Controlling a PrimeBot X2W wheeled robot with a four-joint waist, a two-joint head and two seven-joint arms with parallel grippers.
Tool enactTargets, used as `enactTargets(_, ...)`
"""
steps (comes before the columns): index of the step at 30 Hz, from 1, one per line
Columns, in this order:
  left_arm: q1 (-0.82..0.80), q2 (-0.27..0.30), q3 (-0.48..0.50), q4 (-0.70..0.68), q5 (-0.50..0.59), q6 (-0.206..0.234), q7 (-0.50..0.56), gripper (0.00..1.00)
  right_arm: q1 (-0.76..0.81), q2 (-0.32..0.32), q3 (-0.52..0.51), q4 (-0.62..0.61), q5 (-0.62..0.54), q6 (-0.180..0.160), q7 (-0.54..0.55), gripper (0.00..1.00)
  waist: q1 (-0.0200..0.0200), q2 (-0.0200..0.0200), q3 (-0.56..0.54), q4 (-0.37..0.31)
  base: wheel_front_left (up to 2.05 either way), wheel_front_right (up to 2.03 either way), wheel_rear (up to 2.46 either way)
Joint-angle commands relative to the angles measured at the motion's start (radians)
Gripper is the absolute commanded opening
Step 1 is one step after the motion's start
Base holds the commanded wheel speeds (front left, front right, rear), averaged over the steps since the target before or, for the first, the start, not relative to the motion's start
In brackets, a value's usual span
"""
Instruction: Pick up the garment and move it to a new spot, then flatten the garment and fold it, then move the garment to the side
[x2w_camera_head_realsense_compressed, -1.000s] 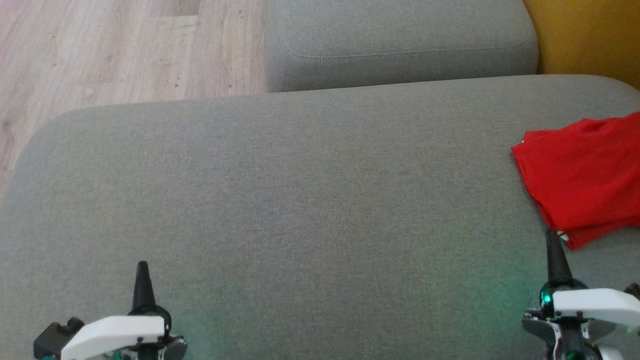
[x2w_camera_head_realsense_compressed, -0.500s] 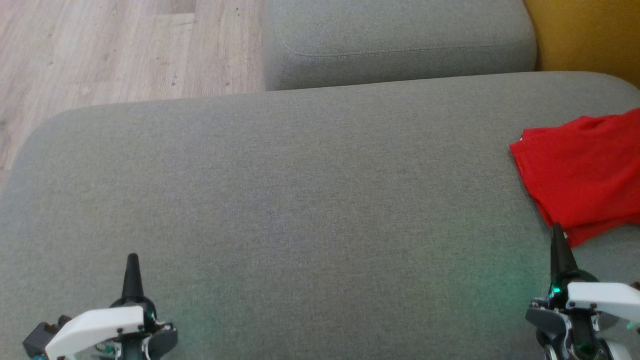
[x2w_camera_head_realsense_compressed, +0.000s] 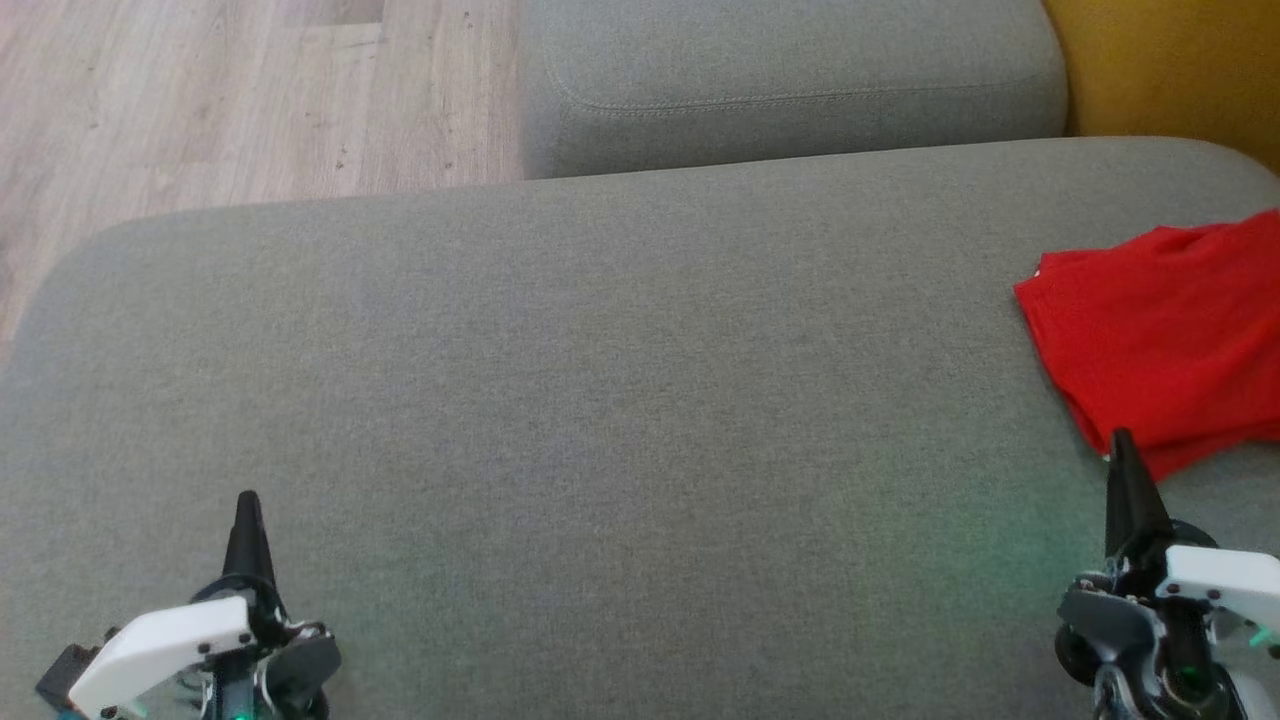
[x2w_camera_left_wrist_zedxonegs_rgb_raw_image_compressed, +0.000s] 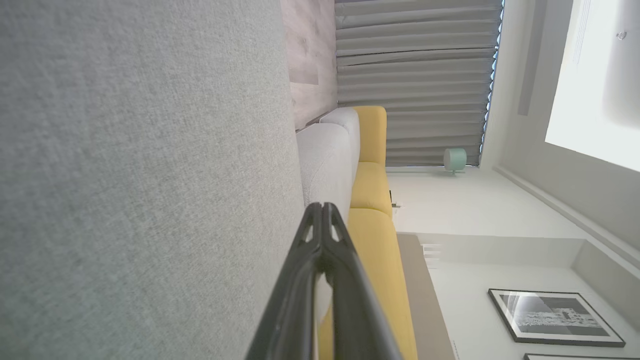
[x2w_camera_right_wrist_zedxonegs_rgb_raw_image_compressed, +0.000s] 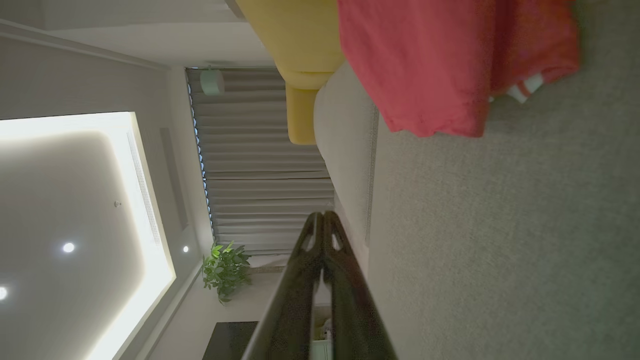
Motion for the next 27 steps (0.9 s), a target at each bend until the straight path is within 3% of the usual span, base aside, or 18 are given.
enactTargets(1, -0.056, 0.012, 0.038, -0.024, -0.029, -0.014, 0.009, 0.00, -0.066, -0.018, 0.015, -0.030, 0.032, -0.001, 0.014, 0.00, 0.0000, 0.0000, 0.000, -0.001, 0.00, 0.00, 0.00)
enactTargets(27, -0.058, 0.004, 0.051, -0.023, -0.026, -0.015, 0.019, 0.00, -0.068, -0.011, 0.004, -0.029, 0.030, -0.001, 0.024, 0.00, 0.0000, 0.0000, 0.000, -0.001, 0.00, 0.00, 0.00)
